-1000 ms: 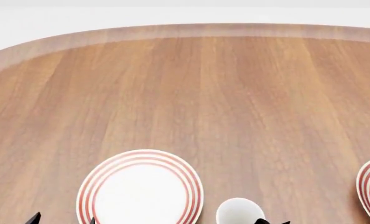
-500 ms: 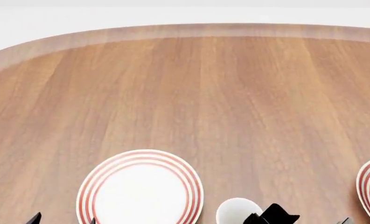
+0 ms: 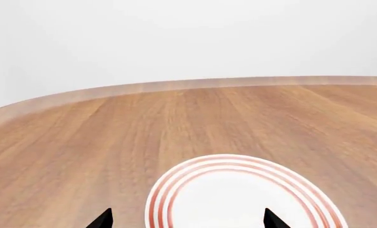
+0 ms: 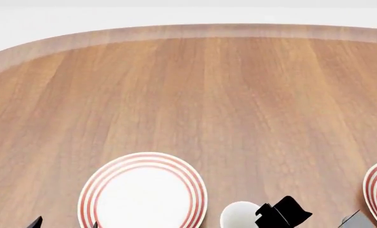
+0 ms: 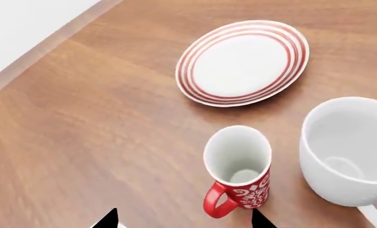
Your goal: Put the red mug on the left plate.
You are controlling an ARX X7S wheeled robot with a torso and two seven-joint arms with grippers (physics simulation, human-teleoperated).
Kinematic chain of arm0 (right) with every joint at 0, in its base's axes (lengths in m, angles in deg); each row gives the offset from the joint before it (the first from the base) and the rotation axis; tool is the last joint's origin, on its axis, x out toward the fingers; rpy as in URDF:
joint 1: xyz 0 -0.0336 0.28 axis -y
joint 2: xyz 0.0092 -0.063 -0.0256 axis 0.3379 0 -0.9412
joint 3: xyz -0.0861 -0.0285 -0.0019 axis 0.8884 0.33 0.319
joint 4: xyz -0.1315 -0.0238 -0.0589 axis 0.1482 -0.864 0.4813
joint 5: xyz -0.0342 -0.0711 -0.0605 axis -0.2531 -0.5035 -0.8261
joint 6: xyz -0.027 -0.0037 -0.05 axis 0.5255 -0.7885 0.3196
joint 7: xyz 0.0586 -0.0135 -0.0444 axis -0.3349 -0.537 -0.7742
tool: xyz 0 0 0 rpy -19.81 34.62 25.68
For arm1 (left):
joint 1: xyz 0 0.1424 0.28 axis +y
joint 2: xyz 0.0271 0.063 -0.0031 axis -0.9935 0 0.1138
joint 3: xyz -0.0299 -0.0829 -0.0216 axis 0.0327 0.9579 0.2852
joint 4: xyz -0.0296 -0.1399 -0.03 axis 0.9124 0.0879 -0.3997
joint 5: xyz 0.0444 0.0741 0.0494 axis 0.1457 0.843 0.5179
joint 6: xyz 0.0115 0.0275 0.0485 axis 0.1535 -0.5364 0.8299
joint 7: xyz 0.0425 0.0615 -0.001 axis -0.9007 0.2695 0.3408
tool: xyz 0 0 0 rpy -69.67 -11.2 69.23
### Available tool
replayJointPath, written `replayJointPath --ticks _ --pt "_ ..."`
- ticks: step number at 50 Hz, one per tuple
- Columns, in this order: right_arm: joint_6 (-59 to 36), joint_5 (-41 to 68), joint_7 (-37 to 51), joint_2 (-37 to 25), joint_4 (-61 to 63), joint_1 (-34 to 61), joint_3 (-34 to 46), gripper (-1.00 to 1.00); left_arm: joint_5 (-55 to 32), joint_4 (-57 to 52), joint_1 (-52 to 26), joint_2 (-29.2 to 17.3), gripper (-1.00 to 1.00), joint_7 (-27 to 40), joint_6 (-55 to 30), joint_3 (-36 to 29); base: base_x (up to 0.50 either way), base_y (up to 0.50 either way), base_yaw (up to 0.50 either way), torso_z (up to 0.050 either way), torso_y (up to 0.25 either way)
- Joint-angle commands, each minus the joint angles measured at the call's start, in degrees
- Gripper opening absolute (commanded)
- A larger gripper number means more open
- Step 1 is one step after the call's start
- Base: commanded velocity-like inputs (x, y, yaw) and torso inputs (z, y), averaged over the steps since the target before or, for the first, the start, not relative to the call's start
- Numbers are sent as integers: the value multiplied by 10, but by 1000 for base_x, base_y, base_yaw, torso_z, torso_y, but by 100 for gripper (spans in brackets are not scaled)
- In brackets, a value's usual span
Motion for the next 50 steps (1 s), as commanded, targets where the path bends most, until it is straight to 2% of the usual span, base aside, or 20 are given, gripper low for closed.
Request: replayJointPath --ticks 1,19,42,50 --pt "31 -20 9 -4 -54 18 15 100 -3 -2 0 -3 100 3 -1 -3 0 0 0 0 0" --pt "74 -27 -3 -2 -139 57 33 100 -8 5 -4 -6 100 5 4 -7 0 0 0 0 0" --pt "92 -11 10 -15 -141 53 50 100 -13 3 -4 -11 100 11 4 -13 0 0 0 0 0" --pt "120 7 30 1 -190 71 23 100 -16 5 -7 -12 100 10 4 -15 0 0 0 0 0"
